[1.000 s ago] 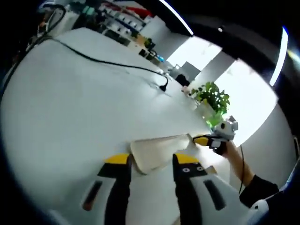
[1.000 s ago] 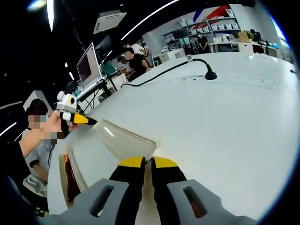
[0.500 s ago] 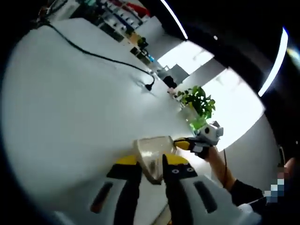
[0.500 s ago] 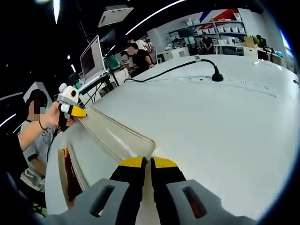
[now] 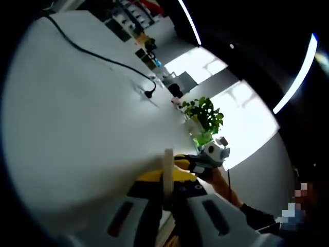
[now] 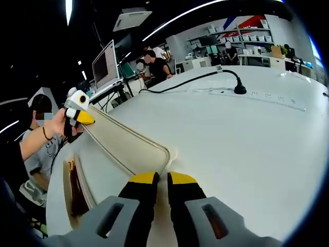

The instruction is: Arrange the utensils inside the cutlery case until each visible utensil rests in its matching compartment.

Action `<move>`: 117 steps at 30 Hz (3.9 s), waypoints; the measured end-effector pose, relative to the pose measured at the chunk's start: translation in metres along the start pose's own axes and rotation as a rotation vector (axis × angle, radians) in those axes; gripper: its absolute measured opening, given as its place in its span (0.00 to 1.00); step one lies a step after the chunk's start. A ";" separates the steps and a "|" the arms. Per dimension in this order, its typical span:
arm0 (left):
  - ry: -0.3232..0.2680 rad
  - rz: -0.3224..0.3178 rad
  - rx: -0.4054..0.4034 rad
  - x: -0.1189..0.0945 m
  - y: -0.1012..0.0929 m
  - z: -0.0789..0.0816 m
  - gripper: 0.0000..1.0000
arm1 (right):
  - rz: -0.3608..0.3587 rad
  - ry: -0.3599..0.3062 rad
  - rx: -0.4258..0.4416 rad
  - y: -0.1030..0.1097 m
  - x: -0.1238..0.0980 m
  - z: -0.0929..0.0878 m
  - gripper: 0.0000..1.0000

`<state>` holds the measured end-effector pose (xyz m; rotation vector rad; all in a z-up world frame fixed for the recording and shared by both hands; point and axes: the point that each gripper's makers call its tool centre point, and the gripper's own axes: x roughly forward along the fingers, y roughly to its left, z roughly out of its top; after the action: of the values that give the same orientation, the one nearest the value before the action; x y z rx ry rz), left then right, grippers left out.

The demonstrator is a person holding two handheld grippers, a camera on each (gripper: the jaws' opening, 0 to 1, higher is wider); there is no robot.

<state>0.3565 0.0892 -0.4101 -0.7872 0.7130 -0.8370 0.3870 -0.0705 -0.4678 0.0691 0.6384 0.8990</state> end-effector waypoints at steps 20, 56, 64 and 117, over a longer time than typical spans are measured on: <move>0.009 -0.154 0.942 -0.008 -0.075 -0.020 0.02 | 0.101 -0.213 -0.308 0.041 -0.067 0.048 0.31; 0.113 -0.475 2.225 -0.047 -0.168 -0.079 0.02 | 0.647 0.488 -0.839 0.139 -0.063 -0.007 0.69; 0.098 -0.478 2.273 -0.051 -0.169 -0.080 0.02 | 0.701 0.570 -0.902 0.143 -0.063 -0.011 0.49; 0.775 0.238 1.301 -0.062 -0.051 -0.093 0.63 | 0.235 0.858 -0.981 0.131 -0.031 -0.056 0.47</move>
<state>0.2336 0.0902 -0.4017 0.8189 0.7177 -1.1501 0.2498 -0.0225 -0.4569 -1.1963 0.9124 1.3930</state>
